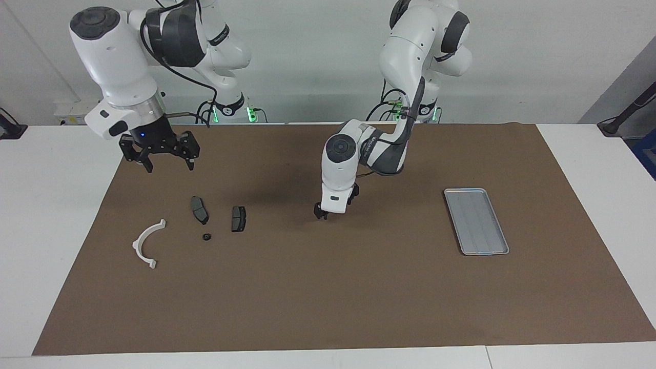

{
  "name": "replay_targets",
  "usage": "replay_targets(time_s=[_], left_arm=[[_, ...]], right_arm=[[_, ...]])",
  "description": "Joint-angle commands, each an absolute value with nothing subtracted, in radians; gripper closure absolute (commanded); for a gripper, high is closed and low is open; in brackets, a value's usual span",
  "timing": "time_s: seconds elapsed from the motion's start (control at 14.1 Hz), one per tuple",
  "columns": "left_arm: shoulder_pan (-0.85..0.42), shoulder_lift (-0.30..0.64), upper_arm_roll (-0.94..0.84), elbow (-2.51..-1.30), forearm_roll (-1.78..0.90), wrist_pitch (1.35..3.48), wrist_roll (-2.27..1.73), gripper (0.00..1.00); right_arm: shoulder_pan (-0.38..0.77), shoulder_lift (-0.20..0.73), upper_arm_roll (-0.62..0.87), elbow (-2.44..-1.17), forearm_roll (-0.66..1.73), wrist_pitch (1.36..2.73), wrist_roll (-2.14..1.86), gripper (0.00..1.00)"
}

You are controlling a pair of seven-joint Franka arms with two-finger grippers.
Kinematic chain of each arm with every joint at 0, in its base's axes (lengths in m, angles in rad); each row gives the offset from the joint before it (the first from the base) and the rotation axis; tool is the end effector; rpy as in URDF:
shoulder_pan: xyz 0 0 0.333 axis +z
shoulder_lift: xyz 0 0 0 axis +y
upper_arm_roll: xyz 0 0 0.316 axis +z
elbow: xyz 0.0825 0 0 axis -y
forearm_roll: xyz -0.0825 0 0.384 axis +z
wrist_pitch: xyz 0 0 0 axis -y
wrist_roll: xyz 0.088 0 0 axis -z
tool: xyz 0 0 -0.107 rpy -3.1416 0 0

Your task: Pick bearing gear from pile to tray

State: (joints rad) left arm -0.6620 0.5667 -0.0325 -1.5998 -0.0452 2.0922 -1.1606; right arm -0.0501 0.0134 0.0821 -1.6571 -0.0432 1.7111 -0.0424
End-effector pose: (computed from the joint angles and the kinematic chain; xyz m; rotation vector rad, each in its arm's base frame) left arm 0.5254 -0.4368 0.2952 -3.0181 -0.7618 0.1390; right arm 0.5691 0.0139 0.5885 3.0965 0.1232 0.0627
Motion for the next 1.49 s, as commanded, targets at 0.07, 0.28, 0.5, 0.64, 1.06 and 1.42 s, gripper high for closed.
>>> replay_targets(time_s=[0.07,0.28,0.5,0.64,1.06,1.42], left_arm=[[-0.664,0.541,-0.029,-1.647,-0.037,2.125,-1.172,0.00],[-0.667,0.541,-0.031,-1.649,-0.037,2.122,-1.173,0.00],[-0.669,0.540,-0.032,-1.649,-0.037,2.123,-1.196,0.00],[-0.669,0.540,-0.032,-1.649,-0.038,2.128,-1.197,0.00],[-0.670,0.532,-0.034,-1.686,-0.040,2.171,-1.197,0.00],[-0.678,0.520,-0.034,-1.697,-0.040,2.160,-1.195,0.00]], right_arm=[[-0.113,-0.035,0.094,-1.675,-0.035,1.672,-0.069,0.00],[-0.123,-0.057,0.094,-1.680,-0.029,1.652,-0.077,0.00],[-0.112,-0.066,0.103,-1.677,-0.023,1.623,-0.075,0.00],[-0.110,-0.066,0.104,-1.678,-0.022,1.629,-0.078,0.00],[-0.025,-0.075,0.032,-1.681,-0.011,1.614,-0.055,0.00],[-0.025,-0.080,0.028,-1.684,-0.011,1.614,-0.054,0.00]])
